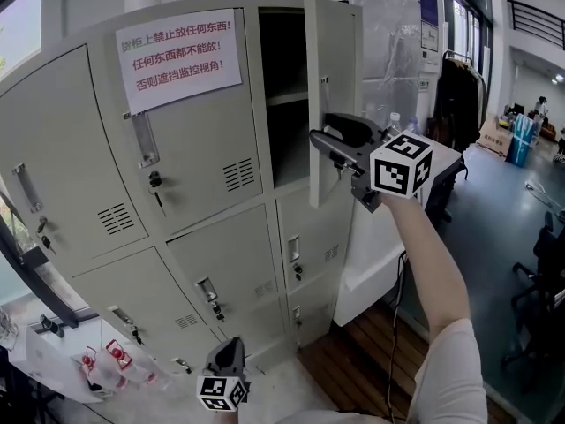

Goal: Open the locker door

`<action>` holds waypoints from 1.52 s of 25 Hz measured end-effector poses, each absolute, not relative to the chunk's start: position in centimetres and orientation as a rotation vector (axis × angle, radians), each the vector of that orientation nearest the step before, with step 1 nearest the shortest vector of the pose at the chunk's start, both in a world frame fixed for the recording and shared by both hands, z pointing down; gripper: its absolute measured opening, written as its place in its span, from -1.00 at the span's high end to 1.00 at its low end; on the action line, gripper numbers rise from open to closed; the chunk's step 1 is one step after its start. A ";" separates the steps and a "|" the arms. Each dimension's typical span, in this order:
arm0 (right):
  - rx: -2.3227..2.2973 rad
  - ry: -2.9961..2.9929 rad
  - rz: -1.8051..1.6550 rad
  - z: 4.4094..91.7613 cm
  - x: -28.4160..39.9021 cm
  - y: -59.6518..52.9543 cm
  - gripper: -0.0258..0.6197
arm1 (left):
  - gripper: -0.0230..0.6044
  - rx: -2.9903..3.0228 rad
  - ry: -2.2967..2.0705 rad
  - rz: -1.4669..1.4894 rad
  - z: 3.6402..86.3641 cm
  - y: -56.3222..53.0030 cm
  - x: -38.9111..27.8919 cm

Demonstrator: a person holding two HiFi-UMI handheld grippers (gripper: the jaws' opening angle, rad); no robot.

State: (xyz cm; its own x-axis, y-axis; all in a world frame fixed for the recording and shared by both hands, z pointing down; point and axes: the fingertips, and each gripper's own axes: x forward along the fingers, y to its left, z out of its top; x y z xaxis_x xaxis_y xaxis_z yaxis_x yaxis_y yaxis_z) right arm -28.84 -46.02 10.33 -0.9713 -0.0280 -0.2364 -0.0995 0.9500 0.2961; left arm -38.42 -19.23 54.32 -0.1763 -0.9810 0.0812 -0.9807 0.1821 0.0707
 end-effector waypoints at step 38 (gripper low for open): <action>-0.795 2.730 0.365 11.0 -7.6 -53.3 0.86 | 0.90 2.201 -2.067 -0.012 54.3 -23.8 -28.9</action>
